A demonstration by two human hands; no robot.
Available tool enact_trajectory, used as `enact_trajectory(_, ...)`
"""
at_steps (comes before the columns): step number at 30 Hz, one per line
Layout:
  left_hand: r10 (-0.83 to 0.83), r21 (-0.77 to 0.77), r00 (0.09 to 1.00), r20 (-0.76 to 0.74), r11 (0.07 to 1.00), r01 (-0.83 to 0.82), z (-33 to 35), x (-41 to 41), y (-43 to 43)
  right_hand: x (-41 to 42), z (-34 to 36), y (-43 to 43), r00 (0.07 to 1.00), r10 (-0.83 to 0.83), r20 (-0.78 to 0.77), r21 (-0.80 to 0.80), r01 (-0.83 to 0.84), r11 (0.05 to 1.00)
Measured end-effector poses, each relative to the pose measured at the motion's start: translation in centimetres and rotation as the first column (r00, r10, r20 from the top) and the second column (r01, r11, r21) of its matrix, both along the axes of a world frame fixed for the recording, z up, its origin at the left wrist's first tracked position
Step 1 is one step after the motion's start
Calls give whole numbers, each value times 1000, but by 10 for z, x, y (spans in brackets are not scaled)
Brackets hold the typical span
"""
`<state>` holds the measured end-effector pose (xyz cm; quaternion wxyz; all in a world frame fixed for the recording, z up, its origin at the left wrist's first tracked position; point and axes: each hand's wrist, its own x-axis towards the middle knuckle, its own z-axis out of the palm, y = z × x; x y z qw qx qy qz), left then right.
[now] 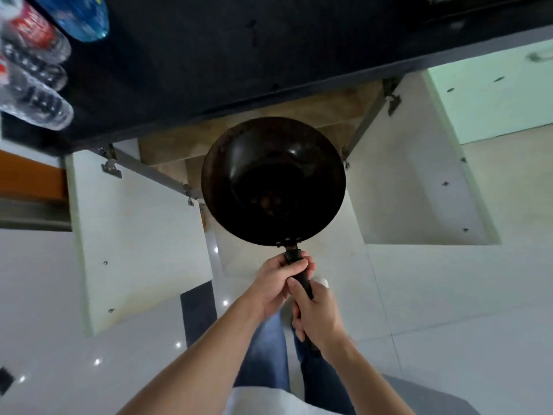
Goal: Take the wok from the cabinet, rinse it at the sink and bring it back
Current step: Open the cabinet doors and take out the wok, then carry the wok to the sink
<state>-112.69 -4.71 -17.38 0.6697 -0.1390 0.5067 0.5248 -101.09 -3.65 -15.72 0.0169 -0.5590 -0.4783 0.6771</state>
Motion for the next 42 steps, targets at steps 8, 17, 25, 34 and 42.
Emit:
enact_trajectory(8, -224, 26, 974, -4, 974, 225, 43, 35, -59, 37, 44, -77, 990, -112, 86, 16, 111, 994)
enact_trajectory(17, -384, 149, 922, -55, 910, 388, 89, 29, -81, 27, 107, -117, 943, -332, 3, 68, 331, 941)
enact_trajectory(25, -404, 323, 900, -165, 840, 436, 153, 23, -53, 20, 159, -105, 918, -385, -95, 249, 396, 884)
enact_trajectory(34, -520, 446, 805, -285, 672, 592, 216, 55, 3, 45, 206, -71, 761, -564, -320, 217, 638, 739)
enact_trajectory(42, -663, 464, 687, -296, 529, 710, 236, 125, 75, 107, 229, -15, 600, -672, -434, 23, 753, 658)
